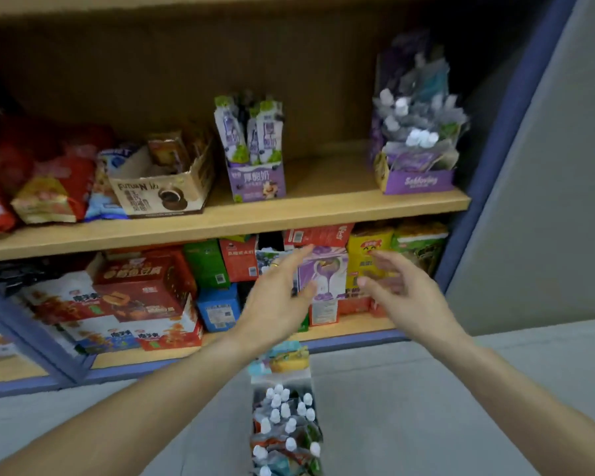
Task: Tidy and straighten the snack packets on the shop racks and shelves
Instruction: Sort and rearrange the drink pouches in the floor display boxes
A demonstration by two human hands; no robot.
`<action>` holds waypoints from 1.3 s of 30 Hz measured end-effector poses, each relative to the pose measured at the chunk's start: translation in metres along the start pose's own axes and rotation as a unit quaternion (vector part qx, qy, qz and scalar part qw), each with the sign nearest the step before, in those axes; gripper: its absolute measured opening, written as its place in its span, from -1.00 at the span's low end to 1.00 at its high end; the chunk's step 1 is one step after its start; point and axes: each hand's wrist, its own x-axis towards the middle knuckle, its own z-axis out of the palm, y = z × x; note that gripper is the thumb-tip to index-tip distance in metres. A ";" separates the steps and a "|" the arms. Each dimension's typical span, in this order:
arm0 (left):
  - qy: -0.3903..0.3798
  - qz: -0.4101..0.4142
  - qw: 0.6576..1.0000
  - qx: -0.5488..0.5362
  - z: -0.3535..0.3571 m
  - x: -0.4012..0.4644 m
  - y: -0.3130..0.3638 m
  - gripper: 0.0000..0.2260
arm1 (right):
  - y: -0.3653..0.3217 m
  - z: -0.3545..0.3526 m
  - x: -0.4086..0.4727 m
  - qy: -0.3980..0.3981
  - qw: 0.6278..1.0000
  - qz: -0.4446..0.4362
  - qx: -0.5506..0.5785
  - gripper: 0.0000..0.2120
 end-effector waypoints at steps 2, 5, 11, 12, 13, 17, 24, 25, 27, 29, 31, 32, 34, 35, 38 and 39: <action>0.019 0.029 0.999 -0.007 -0.004 0.037 0.040 -0.49 | -0.020 -0.032 0.024 0.059 0.998 -0.015 -0.005 -0.46; 0.033 0.053 0.998 -0.019 0.000 0.086 0.085 -0.46 | -0.032 -0.069 0.055 0.138 0.990 -0.017 -0.004 -0.44; -0.012 -0.033 0.997 -0.061 0.016 0.165 0.133 -0.27 | -0.027 -0.117 0.110 0.186 0.981 0.055 -0.018 -0.46; -0.026 -0.051 0.996 -0.075 0.019 0.176 0.136 -0.23 | -0.026 -0.123 0.119 0.172 0.983 0.064 -0.018 -0.45; -0.035 -0.071 0.993 -0.088 0.022 0.186 0.139 -0.17 | -0.024 -0.129 0.128 0.155 0.985 0.072 -0.013 -0.45; -0.063 -0.129 0.977 -0.156 0.034 0.230 0.134 0.07 | -0.016 -0.147 0.165 0.098 0.988 0.114 0.045 -0.31; -0.067 -0.103 0.957 -0.262 0.064 0.268 0.126 -0.42 | -0.002 -0.154 0.194 0.027 0.989 0.088 0.112 -0.23; -0.064 -0.098 0.954 -0.275 0.065 0.268 0.127 -0.43 | 0.000 -0.155 0.194 0.035 0.989 0.076 0.121 -0.26; -0.055 -0.095 0.949 -0.295 0.063 0.262 0.126 -0.40 | 0.001 -0.155 0.188 0.046 0.988 0.054 0.138 -0.32; -0.057 -0.075 0.949 -0.301 0.058 0.249 0.126 -0.33 | 0.004 -0.153 0.179 0.055 0.989 0.034 0.136 -0.43; -0.056 -0.054 0.949 -0.306 0.049 0.223 0.130 -0.26 | 0.004 -0.152 0.160 0.057 0.990 0.012 0.127 -0.54; -0.057 -0.045 0.948 -0.311 0.046 0.208 0.131 -0.26 | 0.004 -0.152 0.147 0.056 0.990 0.001 0.126 -0.55; -0.063 -0.033 0.943 -0.324 0.033 0.167 0.138 -0.29 | 0.000 -0.152 0.115 0.044 0.991 -0.017 0.124 -0.60; -0.070 -0.026 0.943 -0.323 0.026 0.143 0.141 -0.29 | -0.001 -0.151 0.093 0.033 0.991 -0.023 0.128 -0.62; -0.065 0.009 0.953 -0.294 0.011 0.075 0.147 -0.33 | -0.003 -0.148 0.034 0.029 0.985 -0.031 0.166 -0.61; -0.060 0.013 0.957 -0.283 0.009 0.052 0.147 -0.36 | -0.002 -0.145 0.013 0.028 0.983 -0.028 0.178 -0.63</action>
